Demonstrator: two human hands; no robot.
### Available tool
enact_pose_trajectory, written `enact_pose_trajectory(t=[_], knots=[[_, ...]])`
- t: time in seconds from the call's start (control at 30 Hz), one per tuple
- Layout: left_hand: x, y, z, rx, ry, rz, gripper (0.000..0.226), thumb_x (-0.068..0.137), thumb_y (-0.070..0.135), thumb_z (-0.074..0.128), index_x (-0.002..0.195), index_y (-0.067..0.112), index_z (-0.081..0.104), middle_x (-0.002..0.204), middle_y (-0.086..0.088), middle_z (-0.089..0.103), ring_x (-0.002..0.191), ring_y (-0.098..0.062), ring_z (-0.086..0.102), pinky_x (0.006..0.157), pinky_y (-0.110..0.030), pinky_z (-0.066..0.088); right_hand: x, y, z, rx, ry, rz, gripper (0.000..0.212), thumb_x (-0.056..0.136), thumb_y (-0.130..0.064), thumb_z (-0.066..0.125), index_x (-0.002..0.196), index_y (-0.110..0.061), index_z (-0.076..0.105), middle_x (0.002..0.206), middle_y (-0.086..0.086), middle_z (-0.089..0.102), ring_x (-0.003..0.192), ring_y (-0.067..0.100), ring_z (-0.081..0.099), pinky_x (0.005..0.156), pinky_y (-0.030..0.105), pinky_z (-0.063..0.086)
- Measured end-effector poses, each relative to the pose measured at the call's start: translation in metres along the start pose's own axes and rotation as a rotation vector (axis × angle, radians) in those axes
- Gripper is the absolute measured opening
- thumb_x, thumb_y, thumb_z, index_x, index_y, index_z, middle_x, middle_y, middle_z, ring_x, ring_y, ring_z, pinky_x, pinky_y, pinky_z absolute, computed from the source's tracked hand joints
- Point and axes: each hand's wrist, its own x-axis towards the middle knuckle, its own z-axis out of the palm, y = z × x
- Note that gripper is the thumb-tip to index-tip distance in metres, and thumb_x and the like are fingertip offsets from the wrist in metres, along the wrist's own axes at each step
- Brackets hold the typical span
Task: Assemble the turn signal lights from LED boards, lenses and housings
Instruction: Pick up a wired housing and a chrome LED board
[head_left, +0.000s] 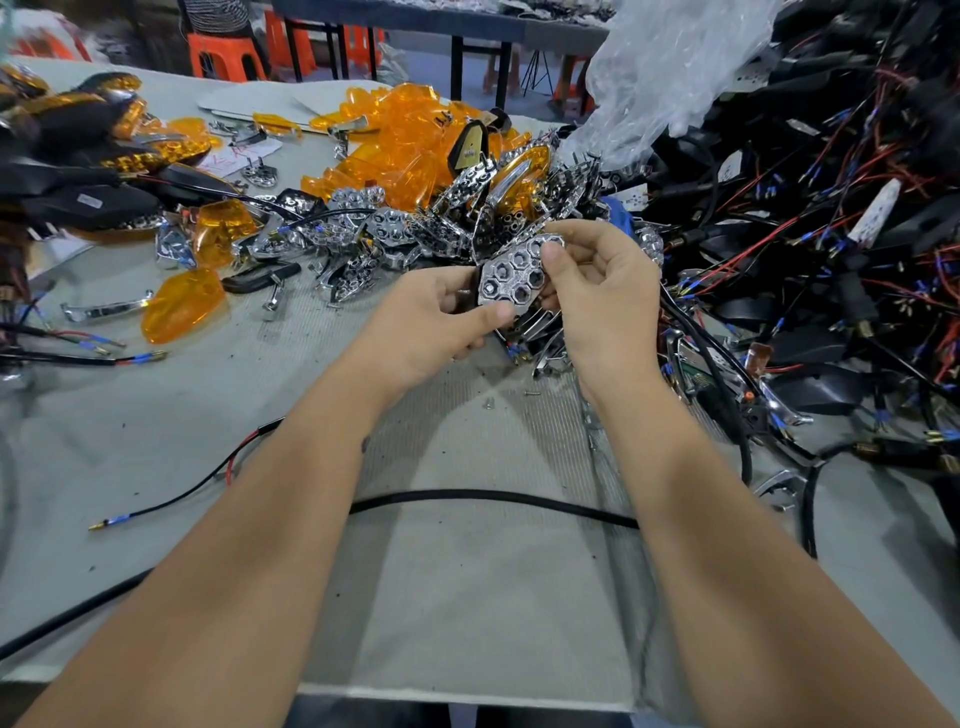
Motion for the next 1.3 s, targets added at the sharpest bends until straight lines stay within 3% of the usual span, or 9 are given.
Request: enact_pose_trajectory(t=[0.1, 0.27, 0.4, 0.6, 0.8, 0.9, 1.0, 1.17, 1.3], knots=[[-0.0001, -0.0001, -0.0002, 0.021, 0.026, 0.015, 0.014, 0.092, 0.013, 0.068, 0.101, 0.024, 0.069, 0.074, 0.01, 0.072, 0.06, 0.001, 0.058, 0.054, -0.012, 0.045, -0.0021, -0.0005, 0.0008, -0.017, 0.007, -0.041, 0.017, 0.092, -0.006, 0.068, 0.098, -0.022, 0.067, 0.094, 0.01, 0.06, 0.077, 0.022, 0.06, 0.076, 0.037, 0.055], [-0.0022, 0.0025, 0.0011, -0.035, 0.033, 0.065, 0.023, 0.093, 0.004, 0.064, 0.104, 0.024, 0.068, 0.075, 0.015, 0.073, 0.058, 0.007, 0.058, 0.054, -0.009, 0.044, -0.0033, -0.0011, -0.0025, -0.099, 0.054, -0.118, 0.025, 0.087, -0.015, 0.075, 0.104, -0.033, 0.068, 0.097, -0.003, 0.048, 0.071, -0.001, 0.043, 0.074, 0.01, 0.041], [-0.0018, 0.0018, 0.0004, -0.066, 0.029, 0.07, 0.022, 0.094, 0.007, 0.064, 0.11, 0.022, 0.068, 0.079, 0.009, 0.073, 0.057, 0.003, 0.053, 0.055, -0.01, 0.042, -0.003, -0.0004, -0.0008, -0.036, 0.013, -0.068, 0.034, 0.091, -0.017, 0.071, 0.117, -0.035, 0.059, 0.093, -0.002, 0.054, 0.078, 0.009, 0.051, 0.08, 0.026, 0.054], [-0.0029, 0.0014, -0.002, -0.075, -0.005, 0.11, 0.02, 0.095, 0.015, 0.063, 0.09, 0.033, 0.071, 0.063, 0.016, 0.056, 0.058, -0.002, 0.048, 0.053, -0.012, 0.039, -0.0084, -0.001, 0.005, 0.133, -0.155, 0.077, 0.011, 0.097, -0.031, 0.06, 0.095, -0.026, 0.07, 0.1, 0.019, 0.069, 0.093, 0.033, 0.062, 0.096, 0.063, 0.048], [-0.003, 0.0031, -0.0003, -0.082, 0.095, 0.077, 0.025, 0.101, 0.036, 0.055, 0.083, 0.036, 0.073, 0.063, 0.015, 0.055, 0.056, -0.007, 0.05, 0.049, -0.015, 0.039, -0.0079, 0.0032, 0.0045, 0.083, -0.169, 0.046, 0.026, 0.098, -0.032, 0.06, 0.081, -0.013, 0.063, 0.074, 0.006, 0.055, 0.074, 0.018, 0.05, 0.072, 0.052, 0.048], [-0.0037, 0.0041, 0.0017, -0.084, 0.105, 0.061, 0.032, 0.102, 0.038, 0.052, 0.076, 0.035, 0.071, 0.066, 0.006, 0.068, 0.053, -0.007, 0.049, 0.047, -0.013, 0.038, -0.0074, 0.002, 0.0064, 0.125, -0.178, 0.113, 0.042, 0.098, -0.04, 0.055, 0.091, -0.001, 0.068, 0.083, 0.025, 0.066, 0.073, 0.027, 0.061, 0.075, 0.05, 0.056], [-0.0027, 0.0043, 0.0034, -0.118, 0.155, 0.028, 0.039, 0.102, 0.037, 0.052, 0.068, 0.038, 0.072, 0.067, 0.002, 0.071, 0.05, -0.006, 0.048, 0.046, -0.013, 0.04, -0.0037, 0.0005, 0.0056, 0.247, -0.185, 0.264, 0.052, 0.104, -0.048, 0.037, 0.089, -0.015, 0.073, 0.085, 0.011, 0.077, 0.074, 0.027, 0.073, 0.074, 0.041, 0.062], [-0.0004, 0.0024, 0.0053, -0.165, 0.152, -0.012, 0.031, 0.1, 0.036, 0.055, 0.075, 0.03, 0.073, 0.064, 0.009, 0.066, 0.055, -0.009, 0.057, 0.054, -0.021, 0.047, -0.0043, 0.0, 0.0053, 0.143, -0.221, 0.18, 0.052, 0.092, -0.042, 0.06, 0.098, 0.009, 0.06, 0.092, 0.03, 0.063, 0.082, 0.031, 0.059, 0.089, 0.066, 0.049], [0.0038, 0.0022, 0.0042, -0.301, 0.07, -0.135, 0.042, 0.104, 0.041, 0.04, 0.106, 0.006, 0.064, 0.079, -0.005, 0.068, 0.061, -0.015, 0.059, 0.056, -0.027, 0.049, -0.0031, -0.0006, 0.0022, 0.147, -0.191, 0.177, 0.023, 0.101, -0.026, 0.058, 0.089, -0.01, 0.069, 0.1, 0.024, 0.071, 0.089, 0.029, 0.063, 0.096, 0.061, 0.049]])
